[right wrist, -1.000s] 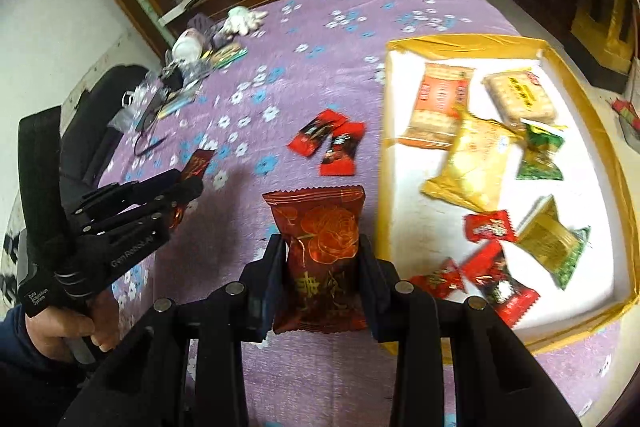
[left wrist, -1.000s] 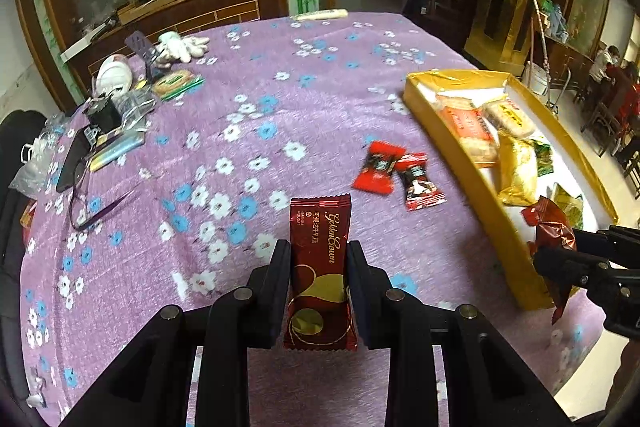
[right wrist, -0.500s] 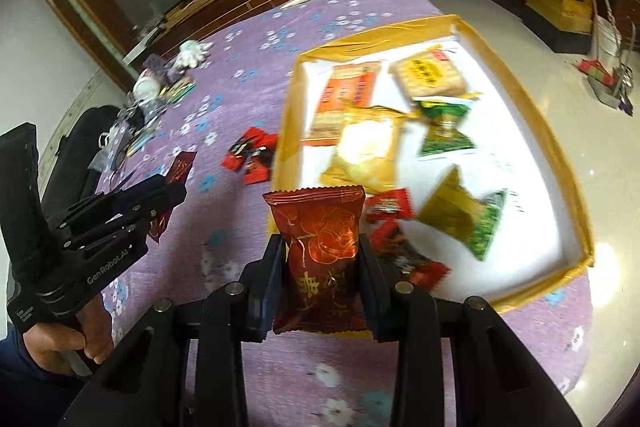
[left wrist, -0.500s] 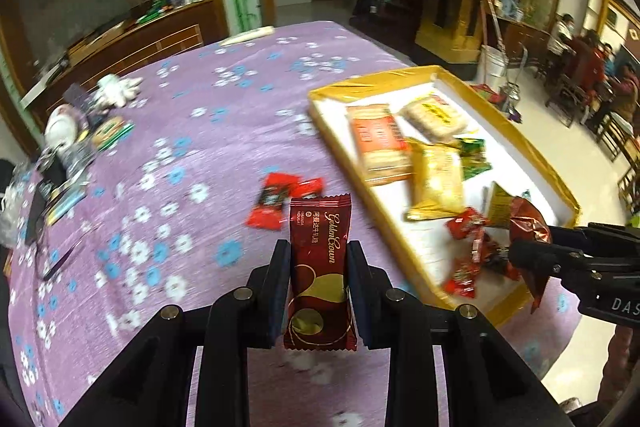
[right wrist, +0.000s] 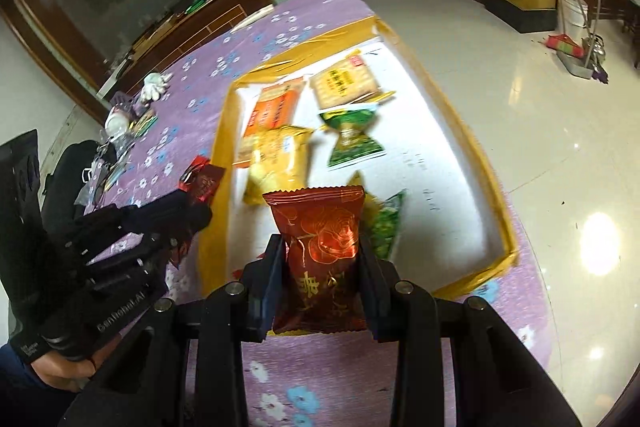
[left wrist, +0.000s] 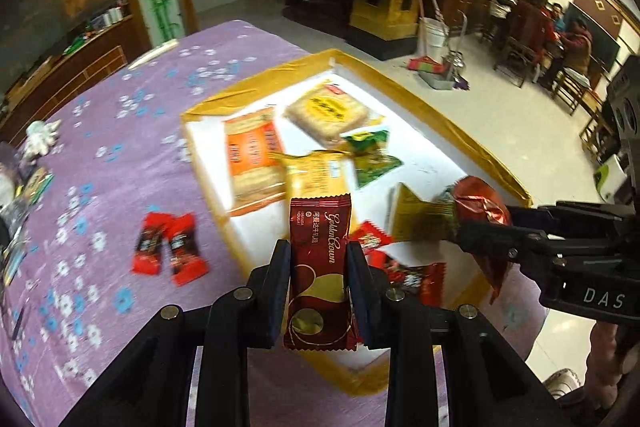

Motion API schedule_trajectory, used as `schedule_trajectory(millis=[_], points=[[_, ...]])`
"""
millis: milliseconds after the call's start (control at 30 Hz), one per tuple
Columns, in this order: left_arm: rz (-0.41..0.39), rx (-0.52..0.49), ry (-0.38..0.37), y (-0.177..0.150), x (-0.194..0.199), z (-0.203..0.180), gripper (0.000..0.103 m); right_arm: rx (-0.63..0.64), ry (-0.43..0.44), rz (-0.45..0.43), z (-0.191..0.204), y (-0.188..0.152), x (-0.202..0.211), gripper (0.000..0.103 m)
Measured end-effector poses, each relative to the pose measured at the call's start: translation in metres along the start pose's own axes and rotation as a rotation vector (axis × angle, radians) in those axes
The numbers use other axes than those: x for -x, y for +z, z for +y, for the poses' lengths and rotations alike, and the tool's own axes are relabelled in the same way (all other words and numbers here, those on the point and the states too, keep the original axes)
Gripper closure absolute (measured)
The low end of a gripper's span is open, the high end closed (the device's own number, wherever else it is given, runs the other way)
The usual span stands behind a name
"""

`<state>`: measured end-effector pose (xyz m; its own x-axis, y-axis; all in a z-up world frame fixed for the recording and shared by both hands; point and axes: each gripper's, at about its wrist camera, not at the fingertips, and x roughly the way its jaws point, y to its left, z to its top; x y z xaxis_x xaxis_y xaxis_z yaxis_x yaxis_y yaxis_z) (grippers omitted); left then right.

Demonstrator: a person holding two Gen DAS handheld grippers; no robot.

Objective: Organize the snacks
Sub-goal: 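Lower both tools into the tray and open them to release the snacks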

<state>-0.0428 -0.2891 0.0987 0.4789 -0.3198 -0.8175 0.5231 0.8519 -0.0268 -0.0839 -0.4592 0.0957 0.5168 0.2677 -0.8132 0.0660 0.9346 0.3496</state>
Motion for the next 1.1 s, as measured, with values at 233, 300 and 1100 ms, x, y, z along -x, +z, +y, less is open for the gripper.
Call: schedule_trajectory(millis=[233,300,1100], points=[[0.024,-0.036,-0.022,0.004,-0.021,-0.022,0.074,-0.008,-0.013,0.016,-0.018,0.014,-0.006,0.069],[0.028,-0.04,-0.021,0.006,-0.025,-0.026,0.074,0.0,-0.011,0.023,-0.02,0.021,-0.01,0.069],[0.054,-0.126,0.043,0.003,-0.056,-0.042,0.074,0.062,-0.025,0.062,-0.022,0.059,-0.069,0.069]])
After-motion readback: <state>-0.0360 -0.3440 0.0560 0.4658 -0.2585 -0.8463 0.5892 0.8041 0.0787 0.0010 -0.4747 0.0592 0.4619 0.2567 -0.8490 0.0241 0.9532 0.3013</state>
